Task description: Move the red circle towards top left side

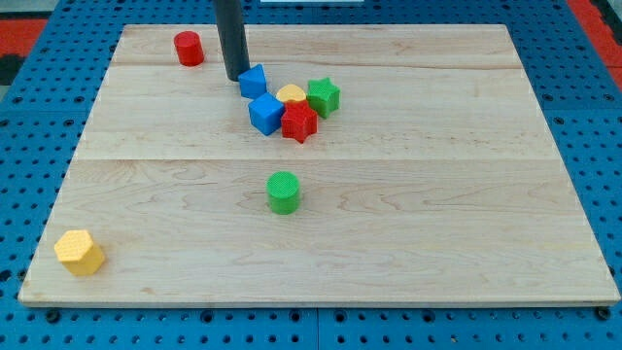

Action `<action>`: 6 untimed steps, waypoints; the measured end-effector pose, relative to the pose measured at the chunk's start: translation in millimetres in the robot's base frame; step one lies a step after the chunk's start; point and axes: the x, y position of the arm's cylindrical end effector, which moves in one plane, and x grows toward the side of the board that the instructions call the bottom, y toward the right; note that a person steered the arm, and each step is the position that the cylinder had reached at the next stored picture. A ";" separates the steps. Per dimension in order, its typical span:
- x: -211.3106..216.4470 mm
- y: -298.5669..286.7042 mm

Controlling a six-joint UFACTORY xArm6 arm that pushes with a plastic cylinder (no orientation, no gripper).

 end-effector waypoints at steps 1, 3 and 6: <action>-1.1 28.9; -4.0 50.1; -33.3 -80.9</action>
